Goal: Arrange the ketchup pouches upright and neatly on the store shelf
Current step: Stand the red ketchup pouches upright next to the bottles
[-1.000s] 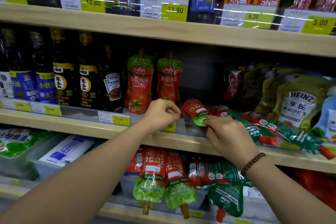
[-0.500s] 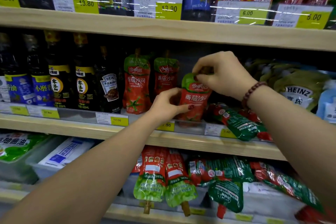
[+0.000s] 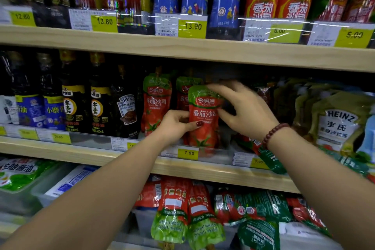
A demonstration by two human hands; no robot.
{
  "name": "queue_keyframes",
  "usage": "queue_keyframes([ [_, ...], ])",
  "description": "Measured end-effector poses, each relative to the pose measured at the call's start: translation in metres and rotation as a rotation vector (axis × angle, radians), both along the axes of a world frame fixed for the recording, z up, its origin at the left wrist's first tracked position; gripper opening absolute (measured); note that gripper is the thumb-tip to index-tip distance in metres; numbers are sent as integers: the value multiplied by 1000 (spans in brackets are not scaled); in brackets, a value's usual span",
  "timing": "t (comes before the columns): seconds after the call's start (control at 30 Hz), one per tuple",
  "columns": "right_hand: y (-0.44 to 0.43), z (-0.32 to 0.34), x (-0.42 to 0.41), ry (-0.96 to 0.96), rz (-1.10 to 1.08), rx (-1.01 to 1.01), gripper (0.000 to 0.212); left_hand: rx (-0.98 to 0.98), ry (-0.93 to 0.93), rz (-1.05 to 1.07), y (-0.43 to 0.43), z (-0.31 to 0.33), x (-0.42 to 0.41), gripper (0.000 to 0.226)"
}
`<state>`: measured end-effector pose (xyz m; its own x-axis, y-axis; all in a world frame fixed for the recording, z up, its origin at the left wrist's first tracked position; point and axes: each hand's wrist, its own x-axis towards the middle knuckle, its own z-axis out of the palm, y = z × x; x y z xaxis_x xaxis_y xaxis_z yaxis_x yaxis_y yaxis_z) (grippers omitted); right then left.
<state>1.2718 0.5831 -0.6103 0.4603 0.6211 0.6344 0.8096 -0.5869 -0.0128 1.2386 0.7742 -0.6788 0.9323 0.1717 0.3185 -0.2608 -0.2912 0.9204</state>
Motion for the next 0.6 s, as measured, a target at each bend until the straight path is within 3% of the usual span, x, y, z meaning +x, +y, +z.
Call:
queue_keyframes([
  [0.13,1,-50,-9,201,28,100,58,18,3,22,16,1,-2,15],
  [0.27,11,-99,-17,332,-73,133,43,42,5,88,25,-3,-1,12],
  [0.4,21,-118,-19,224,-135,221,24,77,26,125,25,-9,3,31],
  [0.6,30,-130,-19,131,-200,331,23,121,46,175,20,-5,16,43],
])
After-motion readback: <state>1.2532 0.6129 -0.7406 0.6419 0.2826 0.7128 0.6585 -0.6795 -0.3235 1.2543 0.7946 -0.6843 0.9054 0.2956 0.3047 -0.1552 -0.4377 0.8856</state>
